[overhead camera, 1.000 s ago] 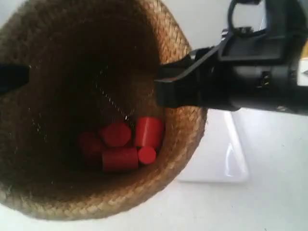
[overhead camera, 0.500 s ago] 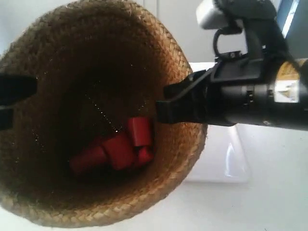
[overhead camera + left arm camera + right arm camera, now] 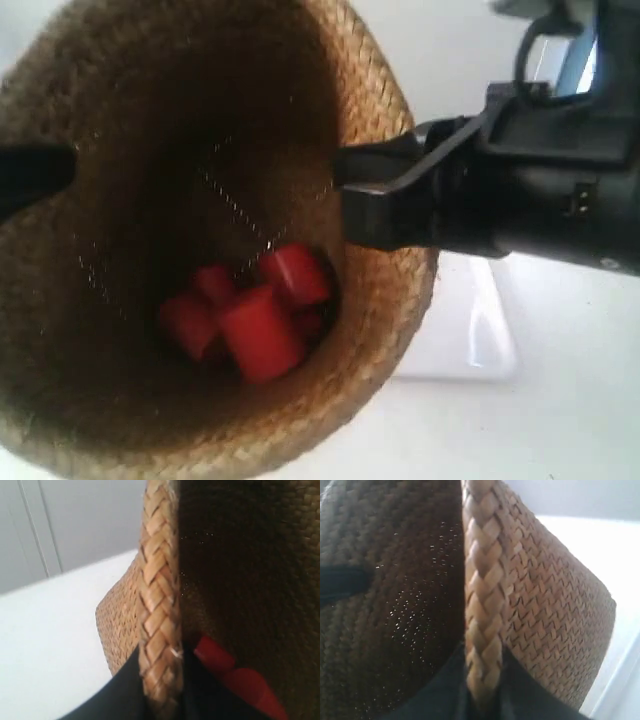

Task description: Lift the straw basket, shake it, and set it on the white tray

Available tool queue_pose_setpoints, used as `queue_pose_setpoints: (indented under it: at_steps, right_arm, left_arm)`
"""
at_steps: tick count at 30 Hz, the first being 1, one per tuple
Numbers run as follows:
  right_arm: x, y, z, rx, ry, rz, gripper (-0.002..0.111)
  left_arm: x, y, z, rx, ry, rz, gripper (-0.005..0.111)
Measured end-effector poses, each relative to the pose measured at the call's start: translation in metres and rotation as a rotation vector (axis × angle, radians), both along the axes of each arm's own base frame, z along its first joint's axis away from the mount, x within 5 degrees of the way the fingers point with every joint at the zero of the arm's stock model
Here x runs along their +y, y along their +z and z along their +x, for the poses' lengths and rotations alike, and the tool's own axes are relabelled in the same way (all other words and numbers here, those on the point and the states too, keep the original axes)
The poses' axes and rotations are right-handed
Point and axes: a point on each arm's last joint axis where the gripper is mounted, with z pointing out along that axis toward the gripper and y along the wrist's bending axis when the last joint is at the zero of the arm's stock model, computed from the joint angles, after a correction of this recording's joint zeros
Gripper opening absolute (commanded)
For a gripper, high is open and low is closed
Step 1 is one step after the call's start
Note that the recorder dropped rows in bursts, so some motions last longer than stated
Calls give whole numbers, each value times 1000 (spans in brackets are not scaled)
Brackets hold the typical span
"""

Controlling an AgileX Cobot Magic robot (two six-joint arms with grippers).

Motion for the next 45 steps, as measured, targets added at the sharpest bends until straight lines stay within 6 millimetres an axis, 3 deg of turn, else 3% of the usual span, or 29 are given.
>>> queue_pose_setpoints:
  at_steps: [3, 5, 7, 11, 14, 18, 21, 23, 25, 27, 30, 32, 35, 38, 41, 43, 45]
  right_arm:
    - [2, -4, 13, -67, -10, -49, 0]
    - [6, -20, 27, 25, -40, -99, 0]
    - [9, -29, 29, 125, -43, -125, 0]
    - [9, -3, 7, 29, 18, -33, 0]
    - [8, 3, 17, -88, -5, -5, 0]
    - [10, -24, 39, 85, -79, -43, 0]
    - [12, -15, 23, 116, -39, -39, 0]
    - [9, 1, 11, 2, 9, -21, 0]
    - [7, 7, 12, -111, 16, -22, 0]
    - [7, -4, 27, -117, -21, -58, 0]
    - [8, -25, 37, 55, -59, -89, 0]
    - [8, -22, 26, 94, -39, -92, 0]
    - [5, -3, 10, -43, 11, -61, 0]
    - [3, -12, 24, -106, -23, -75, 0]
    - [5, -34, 35, 68, -72, -84, 0]
    - [5, -31, 24, 105, -48, -90, 0]
    - [3, -16, 10, 22, -2, -65, 0]
  left_arm:
    - [-2, -7, 10, -54, 21, -2, 0]
    - [-5, -16, 17, 10, 31, 9, 0]
    - [-7, -23, 17, 109, 25, 38, 0]
    - [0, 2, 0, 27, 1, 25, 0]
    - [1, 9, 7, -108, 26, 11, 0]
    - [-4, -13, 28, 69, 74, 18, 0]
    - [0, -6, 17, 119, 65, 33, 0]
    - [4, 6, 10, 33, 59, 30, 0]
    - [6, 10, 14, -44, 81, 11, 0]
    - [3, 2, 28, -36, 109, 8, 0]
    - [0, -14, 36, 115, 131, 20, 0]
    - [0, -7, 25, 142, 106, 27, 0]
    - [4, 8, 14, 43, 83, -3, 0]
    - [3, 3, 26, 3, 121, -43, 0]
    - [0, -15, 34, 157, 140, -17, 0]
    - [0, -11, 23, 193, 118, -12, 0]
    - [2, 1, 14, 135, 95, -35, 0]
